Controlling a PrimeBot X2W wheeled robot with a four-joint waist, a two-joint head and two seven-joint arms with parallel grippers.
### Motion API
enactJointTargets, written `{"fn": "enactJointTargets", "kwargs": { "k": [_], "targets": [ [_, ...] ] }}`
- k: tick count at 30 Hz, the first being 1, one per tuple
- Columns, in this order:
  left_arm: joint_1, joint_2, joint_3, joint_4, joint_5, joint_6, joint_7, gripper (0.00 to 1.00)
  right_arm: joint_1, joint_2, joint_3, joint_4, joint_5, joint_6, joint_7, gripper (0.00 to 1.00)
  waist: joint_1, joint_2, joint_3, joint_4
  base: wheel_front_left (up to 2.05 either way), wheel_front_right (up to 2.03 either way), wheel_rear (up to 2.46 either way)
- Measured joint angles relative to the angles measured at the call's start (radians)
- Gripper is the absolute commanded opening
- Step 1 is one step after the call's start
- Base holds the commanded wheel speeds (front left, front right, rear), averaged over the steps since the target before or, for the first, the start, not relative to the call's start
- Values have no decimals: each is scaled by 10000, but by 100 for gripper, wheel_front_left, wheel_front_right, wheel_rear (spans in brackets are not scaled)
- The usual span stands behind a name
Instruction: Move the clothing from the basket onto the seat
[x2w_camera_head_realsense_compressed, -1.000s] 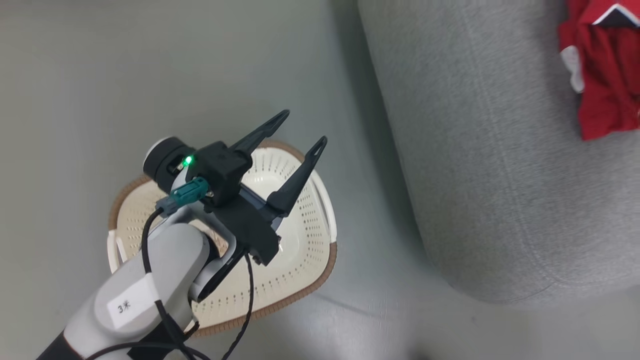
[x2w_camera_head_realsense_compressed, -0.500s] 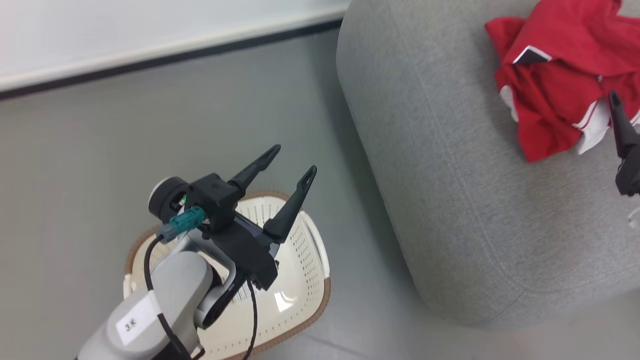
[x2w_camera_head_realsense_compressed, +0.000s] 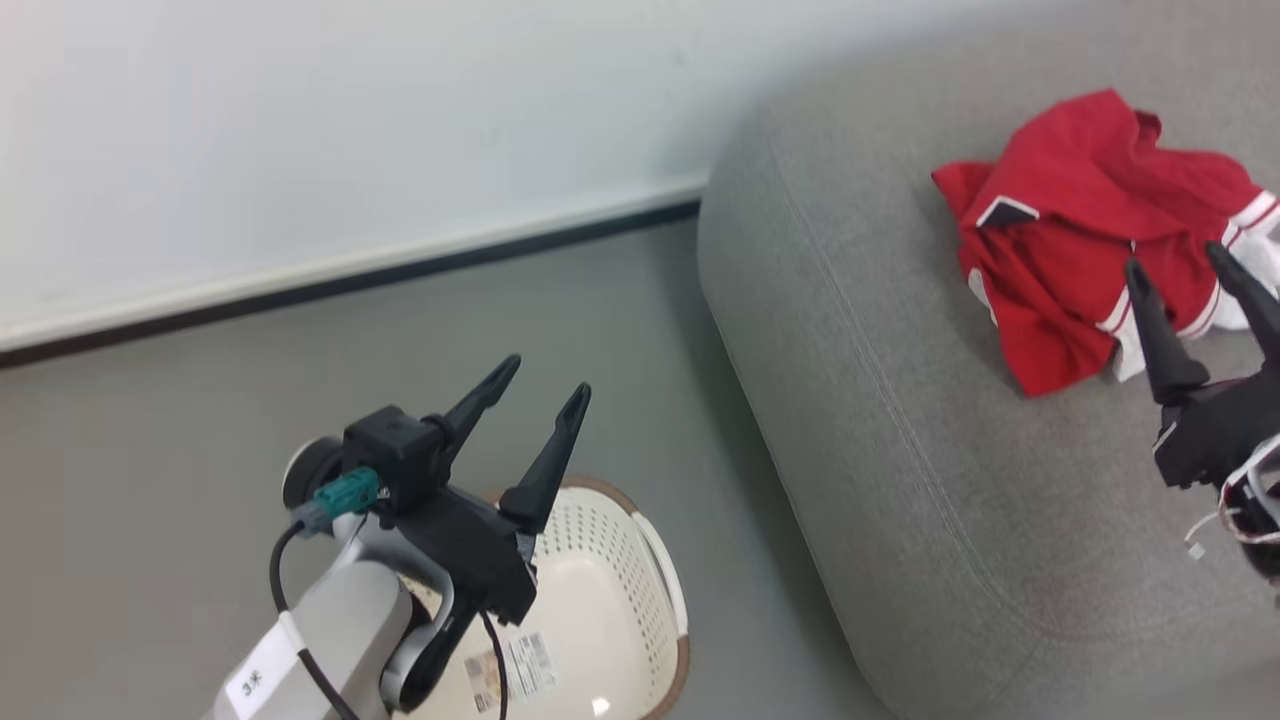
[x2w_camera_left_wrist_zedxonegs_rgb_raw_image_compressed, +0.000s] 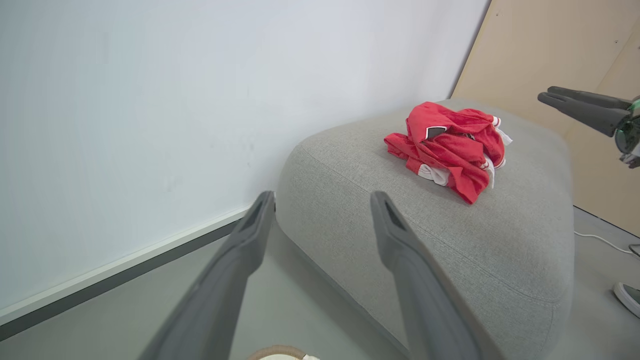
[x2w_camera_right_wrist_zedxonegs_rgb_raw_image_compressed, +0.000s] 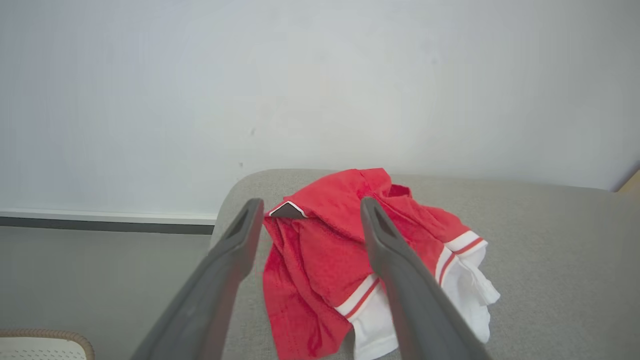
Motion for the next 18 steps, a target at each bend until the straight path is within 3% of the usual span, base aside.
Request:
{"fn": "enactJointTargets", "kwargs": {
  "k": [10,18],
  "targets": [
    [1228,21,500,40,-476,506,-121,100,1818,54,-270,-1772,382,-23,-173,100,0,-1,-1145,821,0,0,0],
    [2153,213,1076,-92,-717,991,-203,100,3747,267,-857,-3114,978,-652,-255,100,1,-1,-1772,1669,0,0,0]
  ]
}}
